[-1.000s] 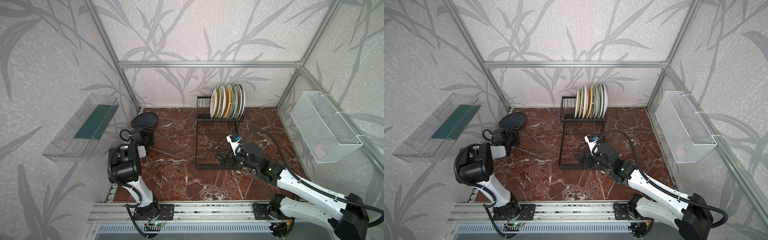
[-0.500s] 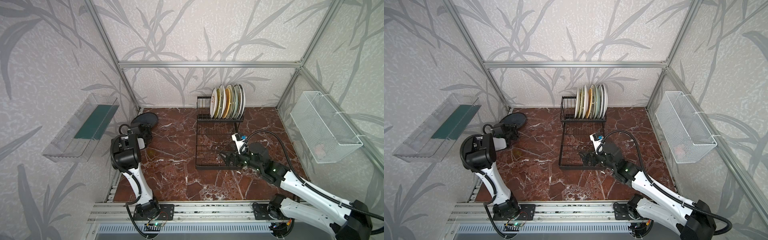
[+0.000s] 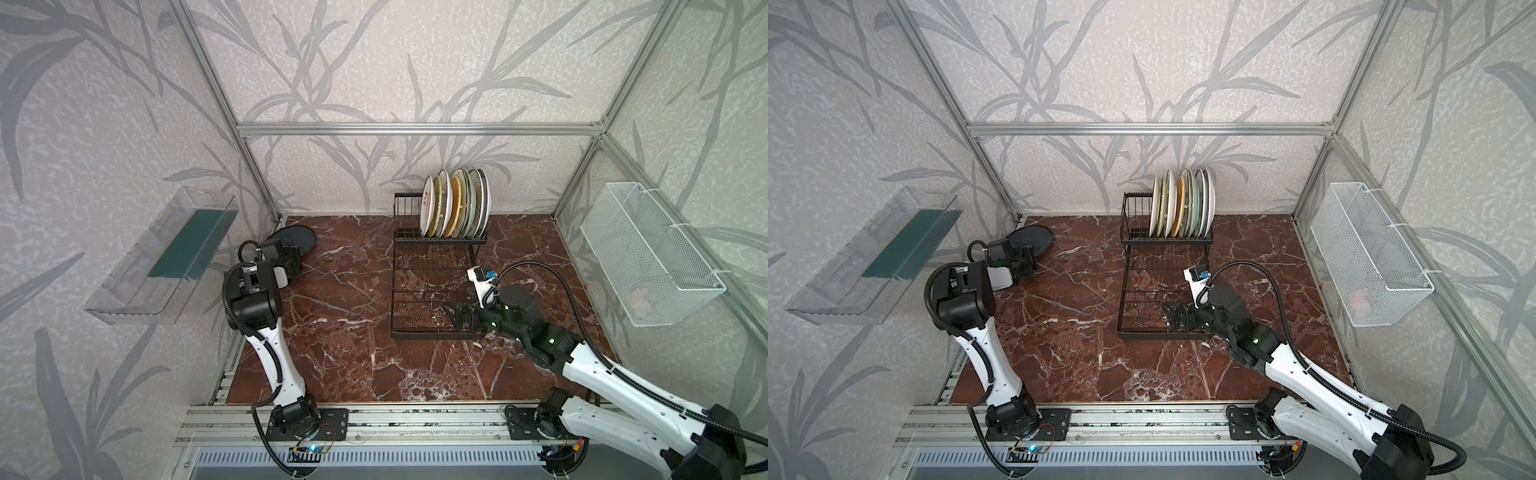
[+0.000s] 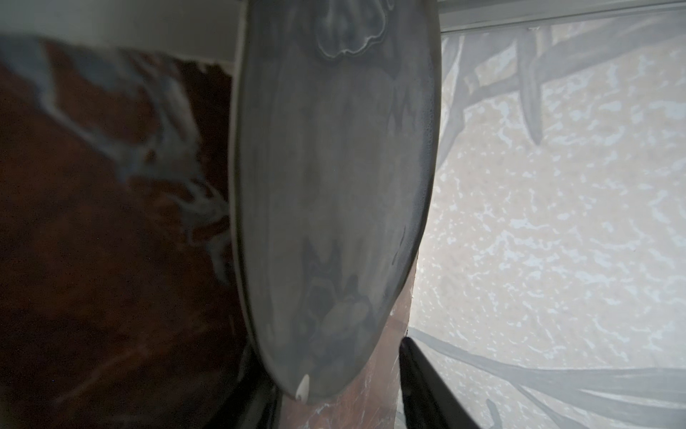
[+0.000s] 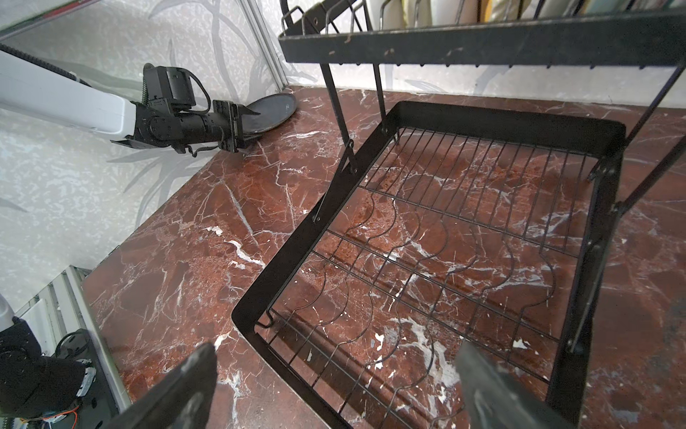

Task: Load plates into a dish rack
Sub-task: Move the plate to the top-left of the table.

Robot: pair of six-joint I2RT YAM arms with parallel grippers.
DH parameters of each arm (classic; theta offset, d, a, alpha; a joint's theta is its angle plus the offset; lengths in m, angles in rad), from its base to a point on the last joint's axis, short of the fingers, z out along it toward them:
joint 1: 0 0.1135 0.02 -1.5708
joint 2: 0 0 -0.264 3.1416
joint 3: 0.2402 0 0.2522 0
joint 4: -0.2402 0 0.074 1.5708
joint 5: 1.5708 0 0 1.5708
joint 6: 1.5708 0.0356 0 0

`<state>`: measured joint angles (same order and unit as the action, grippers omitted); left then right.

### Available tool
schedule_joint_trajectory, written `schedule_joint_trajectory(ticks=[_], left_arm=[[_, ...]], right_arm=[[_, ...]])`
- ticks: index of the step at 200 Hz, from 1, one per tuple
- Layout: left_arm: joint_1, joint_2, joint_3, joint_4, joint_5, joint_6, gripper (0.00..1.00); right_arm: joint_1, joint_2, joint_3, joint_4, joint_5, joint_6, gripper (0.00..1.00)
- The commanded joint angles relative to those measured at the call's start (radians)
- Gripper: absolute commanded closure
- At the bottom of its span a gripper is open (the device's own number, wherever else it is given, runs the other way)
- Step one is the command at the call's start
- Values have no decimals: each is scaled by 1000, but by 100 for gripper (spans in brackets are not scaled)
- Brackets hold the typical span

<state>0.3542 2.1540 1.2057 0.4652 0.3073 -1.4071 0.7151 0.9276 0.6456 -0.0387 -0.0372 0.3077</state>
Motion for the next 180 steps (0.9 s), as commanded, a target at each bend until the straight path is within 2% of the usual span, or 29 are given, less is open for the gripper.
schedule_joint_trajectory(ticks=[1,28,121,180], left_arm=[[6,31,25,-46,-18,-24,53],[8,48,32,-54,-32,-32,59],[12,45,-28,21,10,-67,100],[6,-55,-188,102,105,-41,100]], right_arm=[[-5,-21,-8,-23,21,9,1],[-6,-30,-1,-40,33,5,1],[-9,-52,4,-67,60,7,1],[-9,-44,3,-57,57,11,1]])
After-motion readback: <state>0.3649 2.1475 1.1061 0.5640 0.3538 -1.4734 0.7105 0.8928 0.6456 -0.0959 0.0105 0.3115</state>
